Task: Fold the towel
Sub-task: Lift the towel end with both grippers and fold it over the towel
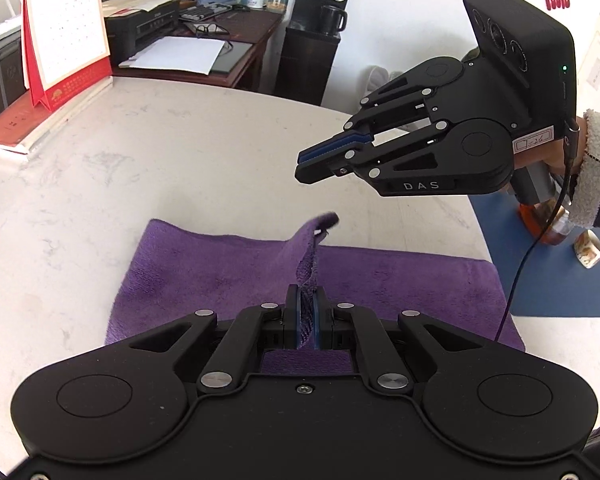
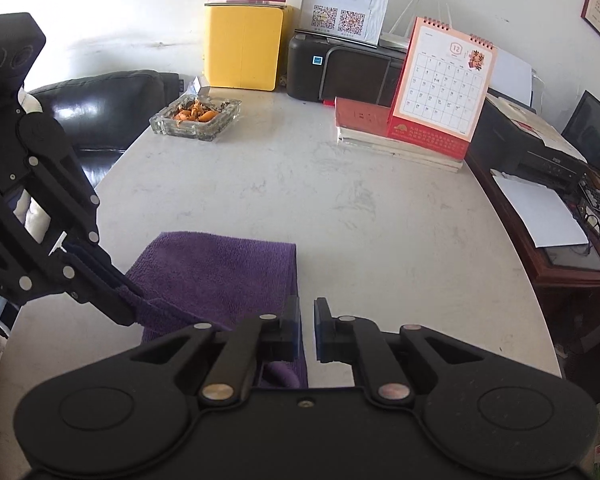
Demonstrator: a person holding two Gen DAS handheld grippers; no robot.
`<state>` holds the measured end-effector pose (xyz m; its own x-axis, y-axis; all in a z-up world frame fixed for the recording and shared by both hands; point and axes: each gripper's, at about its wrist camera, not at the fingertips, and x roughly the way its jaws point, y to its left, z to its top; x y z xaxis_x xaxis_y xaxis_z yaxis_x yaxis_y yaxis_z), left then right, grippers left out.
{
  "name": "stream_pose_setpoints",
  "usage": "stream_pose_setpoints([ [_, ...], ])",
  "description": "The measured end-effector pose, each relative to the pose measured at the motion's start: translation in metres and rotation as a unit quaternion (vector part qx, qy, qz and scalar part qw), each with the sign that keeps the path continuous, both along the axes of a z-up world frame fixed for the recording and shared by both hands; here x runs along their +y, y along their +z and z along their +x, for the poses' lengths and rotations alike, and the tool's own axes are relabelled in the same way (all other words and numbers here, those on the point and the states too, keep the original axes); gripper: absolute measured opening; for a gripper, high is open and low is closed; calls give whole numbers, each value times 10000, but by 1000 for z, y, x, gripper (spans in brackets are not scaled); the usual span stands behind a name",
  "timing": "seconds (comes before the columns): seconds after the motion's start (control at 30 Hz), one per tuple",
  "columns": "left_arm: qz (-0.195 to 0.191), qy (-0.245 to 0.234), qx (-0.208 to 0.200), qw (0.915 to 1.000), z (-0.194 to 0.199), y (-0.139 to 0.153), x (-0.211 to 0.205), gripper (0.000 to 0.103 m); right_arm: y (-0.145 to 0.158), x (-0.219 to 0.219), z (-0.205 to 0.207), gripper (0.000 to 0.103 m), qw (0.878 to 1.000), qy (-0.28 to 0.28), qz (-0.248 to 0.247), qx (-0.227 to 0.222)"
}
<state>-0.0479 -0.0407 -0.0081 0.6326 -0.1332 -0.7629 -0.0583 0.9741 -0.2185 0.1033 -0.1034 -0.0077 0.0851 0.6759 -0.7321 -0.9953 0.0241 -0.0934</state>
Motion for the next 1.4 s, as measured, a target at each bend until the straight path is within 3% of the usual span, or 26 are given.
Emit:
stream_pose_setpoints([
  [0.2, -27, 109, 160, 9998, -2, -13, -13, 5, -13, -36, -5, 10, 9998, 44, -206, -42],
  [0.27, -19, 146, 180, 9997, -6, -13, -15, 5, -17, -47, -9, 27, 9995, 143, -267, -56],
  [0.3, -6, 152, 180, 9997, -7, -12, -14, 5, -20, -51, -11, 42, 9993, 223, -296, -64],
  [0.33, 10, 149, 180, 9997, -7, -12, -14, 5, -22, -54, -14, 45, 9988, 340, -355, -69],
  [0.57, 110, 64, 194, 9997, -3, -8, -16, 5, -56, -27, -34, 49, 9892, 1014, -723, -768],
  [0.67, 130, 26, 217, 9997, -1, -8, -16, 5, -64, -13, -33, 41, 9871, 1101, -755, -885],
  [0.73, 132, 13, 219, 9997, 0, -8, -15, 5, -70, -2, -32, 25, 9826, 1227, -949, -1017],
  [0.9, 107, 0, 196, 9998, -1, -9, -13, 5, -66, 3, -30, 7, 9811, 1345, -1048, -914],
  [1.4, 65, -199, -225, 9995, -17, 21, -35, 5, -13, -29, -29, 5, 9828, 1197, -757, -1182],
])
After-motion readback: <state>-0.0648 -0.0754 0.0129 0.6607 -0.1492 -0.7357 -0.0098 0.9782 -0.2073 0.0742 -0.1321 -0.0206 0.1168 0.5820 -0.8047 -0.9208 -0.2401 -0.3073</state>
